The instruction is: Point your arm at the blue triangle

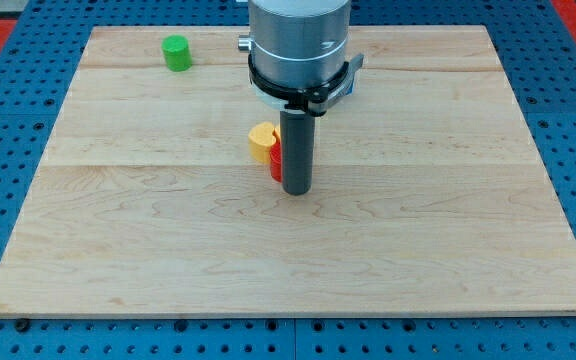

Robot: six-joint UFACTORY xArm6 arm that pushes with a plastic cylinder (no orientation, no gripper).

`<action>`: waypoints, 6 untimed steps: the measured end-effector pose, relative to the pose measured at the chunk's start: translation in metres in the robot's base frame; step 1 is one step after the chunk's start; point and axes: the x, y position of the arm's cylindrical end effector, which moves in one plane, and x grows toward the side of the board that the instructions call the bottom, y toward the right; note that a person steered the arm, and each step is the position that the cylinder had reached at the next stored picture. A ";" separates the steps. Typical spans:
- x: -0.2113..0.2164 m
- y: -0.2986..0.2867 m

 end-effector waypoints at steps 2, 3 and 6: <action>-0.019 0.076; -0.071 0.125; -0.180 0.063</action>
